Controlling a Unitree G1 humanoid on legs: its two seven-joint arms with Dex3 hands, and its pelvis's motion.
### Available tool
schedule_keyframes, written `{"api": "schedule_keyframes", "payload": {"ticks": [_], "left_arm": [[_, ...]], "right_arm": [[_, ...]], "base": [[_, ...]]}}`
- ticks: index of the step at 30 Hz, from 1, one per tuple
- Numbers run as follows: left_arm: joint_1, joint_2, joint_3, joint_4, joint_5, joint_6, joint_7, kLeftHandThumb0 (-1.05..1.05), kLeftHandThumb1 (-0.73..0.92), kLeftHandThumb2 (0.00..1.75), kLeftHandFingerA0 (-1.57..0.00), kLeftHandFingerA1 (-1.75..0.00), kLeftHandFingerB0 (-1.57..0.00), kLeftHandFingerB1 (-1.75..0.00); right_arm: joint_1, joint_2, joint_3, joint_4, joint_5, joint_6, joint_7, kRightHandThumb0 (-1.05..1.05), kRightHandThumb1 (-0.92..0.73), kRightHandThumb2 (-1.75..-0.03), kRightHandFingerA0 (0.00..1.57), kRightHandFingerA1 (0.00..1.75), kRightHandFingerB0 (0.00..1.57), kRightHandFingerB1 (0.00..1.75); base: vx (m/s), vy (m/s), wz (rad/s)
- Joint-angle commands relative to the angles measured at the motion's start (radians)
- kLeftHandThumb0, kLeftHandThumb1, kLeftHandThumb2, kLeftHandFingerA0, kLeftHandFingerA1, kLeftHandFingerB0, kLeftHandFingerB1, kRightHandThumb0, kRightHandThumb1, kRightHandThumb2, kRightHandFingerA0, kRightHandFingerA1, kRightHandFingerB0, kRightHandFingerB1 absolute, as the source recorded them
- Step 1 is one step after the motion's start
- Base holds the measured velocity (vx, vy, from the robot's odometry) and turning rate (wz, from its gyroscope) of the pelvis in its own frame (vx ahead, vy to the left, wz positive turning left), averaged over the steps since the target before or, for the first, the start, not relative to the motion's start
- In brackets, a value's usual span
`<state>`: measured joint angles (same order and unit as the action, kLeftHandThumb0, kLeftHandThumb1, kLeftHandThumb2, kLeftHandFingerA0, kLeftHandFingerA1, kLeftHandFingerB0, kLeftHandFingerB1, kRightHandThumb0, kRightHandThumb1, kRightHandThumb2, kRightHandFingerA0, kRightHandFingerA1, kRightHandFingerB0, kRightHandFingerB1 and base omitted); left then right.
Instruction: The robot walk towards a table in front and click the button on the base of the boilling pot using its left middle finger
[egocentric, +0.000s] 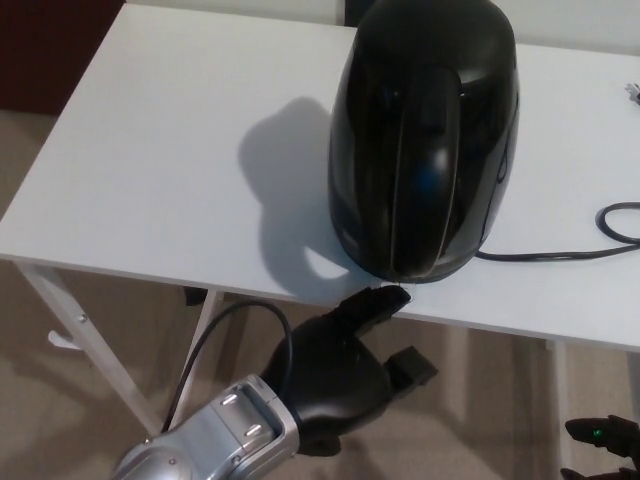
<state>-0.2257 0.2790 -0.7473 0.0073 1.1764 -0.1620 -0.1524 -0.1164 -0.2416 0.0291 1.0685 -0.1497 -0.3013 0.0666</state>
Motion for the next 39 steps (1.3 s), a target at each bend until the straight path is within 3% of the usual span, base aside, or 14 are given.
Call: {"api": "schedule_keyframes", "payload": {"ticks": [1,2,4,5,7,8,9,11,12,15,23,27,28,39], "left_arm": [[0.027,0.030,-0.003,-0.013,-0.006,-0.001,-0.016,-0.67,0.43,0.73,-0.18,-0.39,-0.14,-0.36],[0.032,0.037,0.002,-0.027,-0.005,-0.004,-0.005,-0.67,0.43,0.73,-0.19,-0.39,-0.15,-0.36],[0.040,0.053,0.020,-0.060,-0.018,-0.017,0.010,-0.63,0.50,0.56,-0.25,-0.31,-0.21,-0.28],[0.044,0.061,0.027,-0.078,-0.024,-0.020,0.008,-0.31,0.23,0.86,-0.07,-0.50,-0.06,-0.50],[0.057,0.079,0.042,-0.122,-0.039,-0.026,0.002,-0.64,0.50,0.56,-0.23,-0.31,-0.19,-0.28],[0.064,0.091,0.051,-0.144,-0.048,-0.034,0.008,-0.31,0.22,0.85,-0.08,-0.51,-0.07,-0.50],[0.075,0.103,0.060,-0.173,-0.054,-0.039,0.003,-0.65,0.50,0.56,-0.23,-0.31,-0.19,-0.28],[0.109,0.134,0.082,-0.248,-0.066,-0.047,-0.011,-0.32,0.23,0.86,-0.06,-0.50,-0.06,-0.50],[0.147,0.170,0.110,-0.329,-0.074,-0.051,-0.027,-0.70,0.44,0.75,-0.16,-0.39,-0.13,-0.37],[0.203,0.213,0.148,-0.413,-0.101,-0.063,-0.047,-0.65,0.53,0.57,-0.22,-0.31,-0.18,-0.28],[0.484,0.381,0.279,-0.517,-0.135,-0.148,0.067,-0.69,0.56,0.58,-0.21,-0.31,-0.18,-0.27],[0.603,0.388,0.348,-0.331,-0.220,-0.148,0.140,-0.67,0.52,0.57,-0.19,-0.31,-0.16,-0.27],[0.617,0.382,0.367,-0.275,-0.271,-0.153,0.133,-0.35,0.31,0.90,0.00,-0.49,0.00,-0.48],[0.533,0.149,0.648,0.602,-0.704,-0.220,0.154,-0.57,0.43,0.68,-0.18,-0.40,-0.11,-0.35]], "right_arm": [[0.004,-0.009,-0.008,-0.005,0.011,0.003,0.012,-0.44,-0.49,-0.80,0.60,0.63,0.36,0.52],[0.007,-0.009,-0.007,-0.006,0.009,0.003,0.011,-0.37,-0.62,-0.57,0.68,0.53,0.42,0.41],[0.004,-0.008,-0.005,0.003,0.007,0.003,0.010,-0.43,-0.49,-0.79,0.66,0.65,0.36,0.52],[0.004,-0.006,-0.005,0.006,0.007,0.001,0.008,-0.36,-0.62,-0.58,0.71,0.56,0.42,0.42],[0.005,-0.006,-0.005,0.009,0.006,-0.003,0.007,-0.43,-0.49,-0.79,0.64,0.64,0.36,0.52],[0.005,-0.005,-0.007,0.011,0.010,-0.005,0.012,-0.36,-0.62,-0.58,0.68,0.55,0.40,0.42],[0.008,-0.004,-0.009,0.012,0.012,-0.007,0.014,-0.43,-0.48,-0.79,0.66,0.67,0.35,0.53],[0.016,-0.003,-0.012,0.006,0.016,0.001,0.015,-0.43,-0.48,-0.79,0.66,0.66,0.35,0.52],[0.014,-0.004,-0.007,0.002,0.008,0.010,0.005,-0.36,-0.62,-0.58,0.68,0.54,0.42,0.41],[0.012,-0.004,0.002,0.006,-0.005,0.016,-0.006,-0.42,-0.49,-0.79,0.61,0.62,0.36,0.51],[0.030,-0.003,0.002,0.030,-0.003,-0.002,-0.004,-0.36,-0.61,-0.58,0.64,0.55,0.42,0.42],[0.034,-0.009,0.016,0.040,-0.018,0.002,-0.009,-0.43,-0.49,-0.80,0.58,0.63,0.36,0.52],[0.036,-0.008,0.016,0.043,-0.017,0.005,-0.011,-0.43,-0.49,-0.80,0.59,0.63,0.36,0.52],[0.081,-0.003,0.027,0.068,-0.021,-0.015,-0.015,-0.36,-0.63,-0.58,0.61,0.51,0.40,0.41]], "base": [[0.00,0.000,0.00],[0.00,0.000,0.00],[0.00,0.000,0.00],[0.00,0.000,0.00],[0.00,0.000,0.00],[0.00,0.000,0.00],[0.00,0.000,0.00],[0.00,0.000,0.00],[0.00,0.000,0.00],[0.00,0.000,0.00],[0.00,0.000,0.00],[0.00,0.000,0.00],[0.00,0.000,0.00],[0.00,0.000,0.00]]}}
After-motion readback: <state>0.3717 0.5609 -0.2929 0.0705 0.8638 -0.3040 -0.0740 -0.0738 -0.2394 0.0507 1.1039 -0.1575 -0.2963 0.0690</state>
